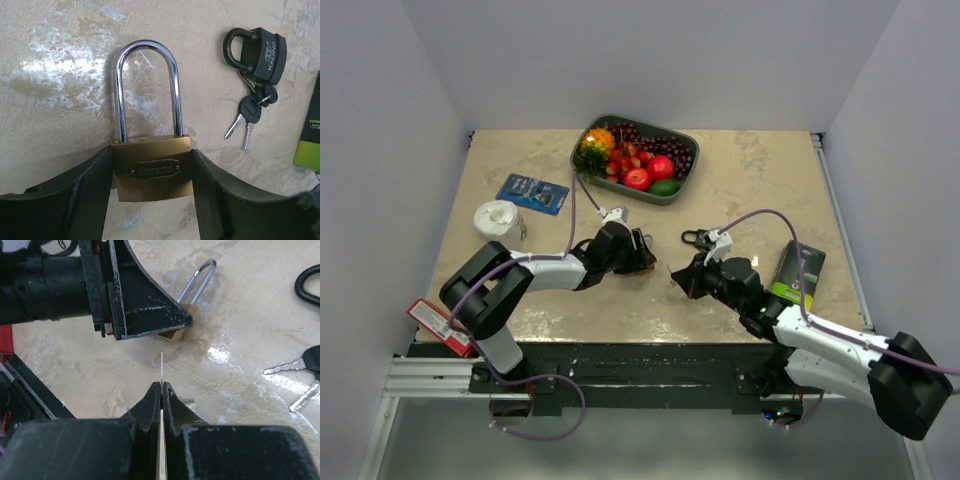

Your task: Unlock with the key

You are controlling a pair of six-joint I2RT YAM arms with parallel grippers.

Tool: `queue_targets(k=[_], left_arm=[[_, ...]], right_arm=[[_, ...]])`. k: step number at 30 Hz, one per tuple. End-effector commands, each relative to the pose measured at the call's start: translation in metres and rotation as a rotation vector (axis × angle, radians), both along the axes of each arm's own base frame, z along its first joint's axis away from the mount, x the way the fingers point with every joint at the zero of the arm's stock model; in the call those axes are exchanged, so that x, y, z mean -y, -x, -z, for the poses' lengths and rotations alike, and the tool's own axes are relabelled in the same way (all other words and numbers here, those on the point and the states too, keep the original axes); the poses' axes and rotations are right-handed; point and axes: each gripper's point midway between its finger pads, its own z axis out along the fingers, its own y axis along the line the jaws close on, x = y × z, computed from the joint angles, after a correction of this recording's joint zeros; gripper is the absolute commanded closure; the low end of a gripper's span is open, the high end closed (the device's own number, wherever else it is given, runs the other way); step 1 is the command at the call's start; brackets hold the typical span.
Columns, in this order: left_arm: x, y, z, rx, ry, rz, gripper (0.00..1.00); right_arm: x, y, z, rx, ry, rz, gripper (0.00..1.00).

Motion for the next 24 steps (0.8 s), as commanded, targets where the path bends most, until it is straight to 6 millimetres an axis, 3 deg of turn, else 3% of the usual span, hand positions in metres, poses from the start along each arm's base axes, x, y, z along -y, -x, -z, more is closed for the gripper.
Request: queue_targets(k=[1,2,15,24], left_arm=[[-0.001,0.012,0.008,-0.074,0.066,-0.030,1.00],[0.001,0.010,0.006,-0.070,0.081,-0.037,1.00],[0.007,0.004,-0.006,-0.055,0.166,-0.053,1.00],[0.006,0.005,-0.009,-0.046,0.185,-0.053,1.00]], right_arm=[[-0.016,-0.009,-0.008,0.040,-0.063,0.016,1.00],[-0.018,-0.009,0.001,0.022,-0.045,0.016,1.00],[-0.036,-0.012,0.028,-0.024,-0.028,0.061,1.00],[-0.045,-0.018,0.039,-0.048,-0.062,0.082,1.00]])
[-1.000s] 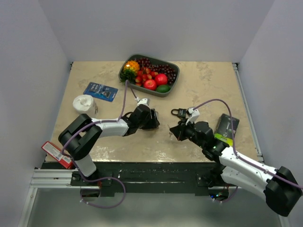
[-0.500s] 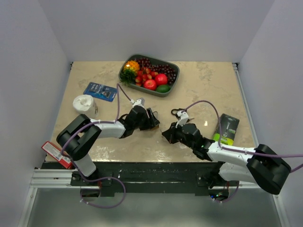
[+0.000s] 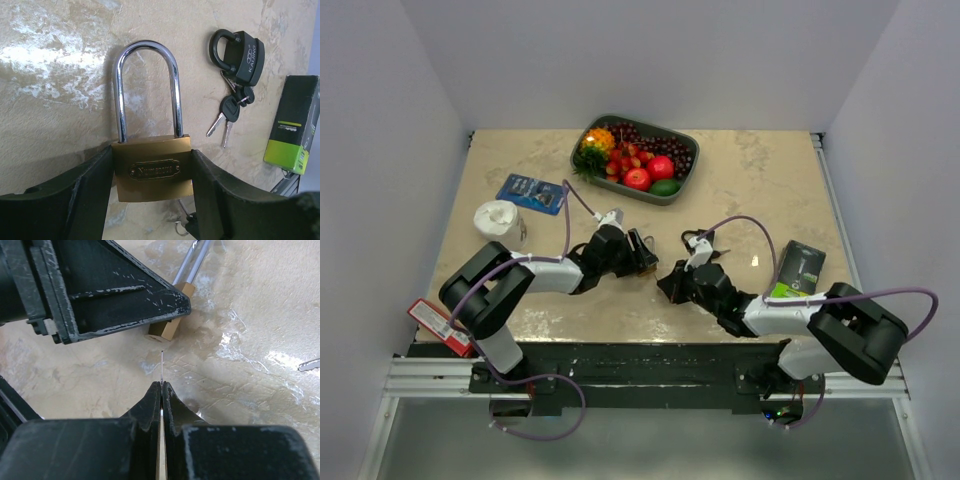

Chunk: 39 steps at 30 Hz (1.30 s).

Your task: Unlock with the key

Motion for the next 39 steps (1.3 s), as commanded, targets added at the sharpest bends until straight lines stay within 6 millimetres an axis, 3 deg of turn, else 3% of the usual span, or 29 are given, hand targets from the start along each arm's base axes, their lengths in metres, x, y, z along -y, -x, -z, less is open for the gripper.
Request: queue_targets(k=[1,18,39], left_arm=[[0.000,0.003,-0.004,-0.003,0.035,-0.002,1.00],[0.002,0.007,-0.004,-0.010,0.054,0.011,1.00],[0.006,0.009,-0.006,-0.013,0.086,0.018,1.00]], right_arm=[[-0.010,-0.014,-0.021,0.055,-0.085,0.045,1.00],[-0.020,-0.017,-0.013,0.050,-0.105,0.033,1.00],[-0.014,-0.026,-0.005,0.047,-0.093,0.100,1.00]])
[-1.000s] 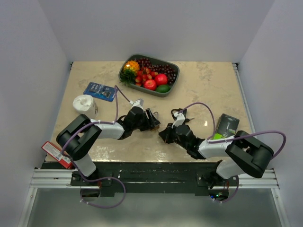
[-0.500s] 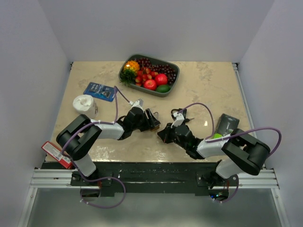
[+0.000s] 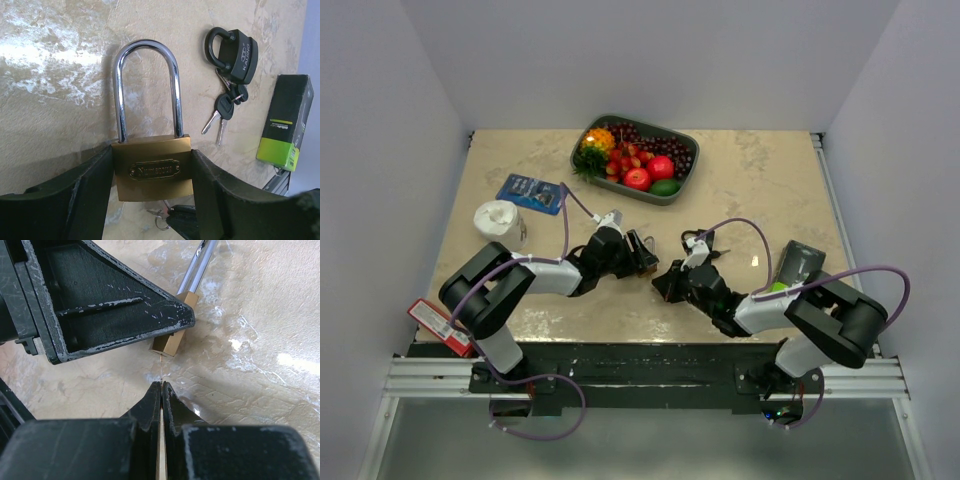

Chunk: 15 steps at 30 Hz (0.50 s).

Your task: Unlock with the key

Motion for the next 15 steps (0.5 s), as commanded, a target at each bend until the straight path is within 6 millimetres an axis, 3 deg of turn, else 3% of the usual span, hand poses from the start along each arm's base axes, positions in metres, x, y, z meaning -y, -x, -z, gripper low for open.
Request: queue_targets(k=[1,15], left_arm=[[0.0030,0.0061,-0.0043,-0.012,0.040,0.016,1.00],[0.0025,0.0069,-0.0037,-0.018,0.043,0.012,1.00]], right_arm=[[-0.0015,-0.0168,-0.0146,0.050,-0.039,0.070,1.00],[-0.0003,-0.0224,-0.0181,0.094,-0.067,0.096,1.00]])
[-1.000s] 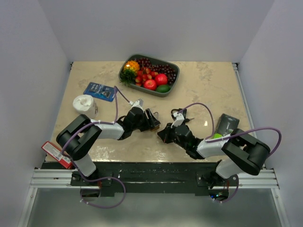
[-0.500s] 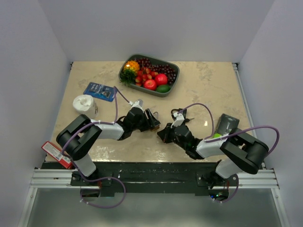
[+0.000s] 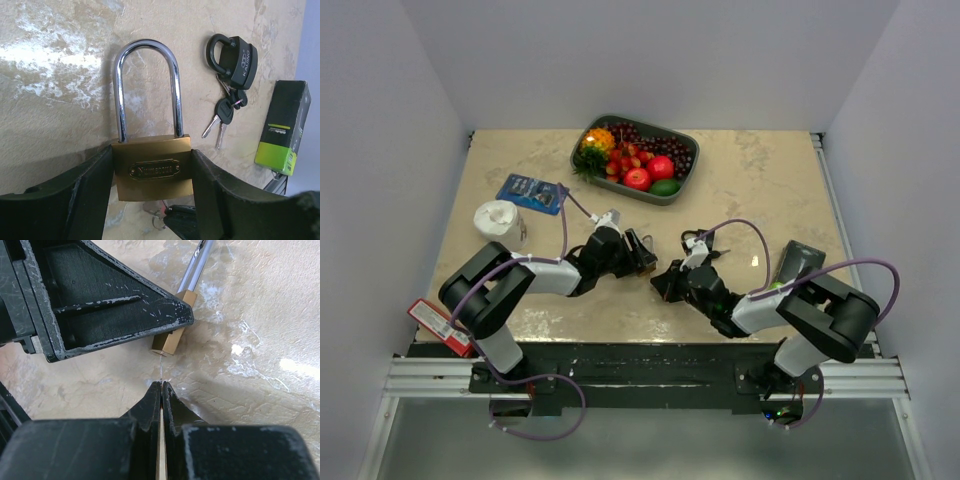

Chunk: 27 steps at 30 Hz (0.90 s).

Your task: Unlock with the key

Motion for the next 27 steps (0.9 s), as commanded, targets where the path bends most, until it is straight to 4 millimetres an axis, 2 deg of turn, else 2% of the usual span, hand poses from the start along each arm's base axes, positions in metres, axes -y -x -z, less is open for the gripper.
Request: queue_targets(k=[1,14,27], left_arm=[[0.005,0.009,-0.003,-0.018,0.034,0.027,1.00],[0.004,0.014,0.002,-0.009,0.012,0.028,1.00],[0.007,0.028,0.009,0.002,-0.002,0.038,1.00]], right_arm=[[0.002,-0.020,-0.020,0.080,-0.051,0.088,1.00],[0.001,-0.031,-0.026,0.106,-0.037,0.120,1.00],[0.003,-0.036,-0.024,0.101,-0.026,0.149,1.00]])
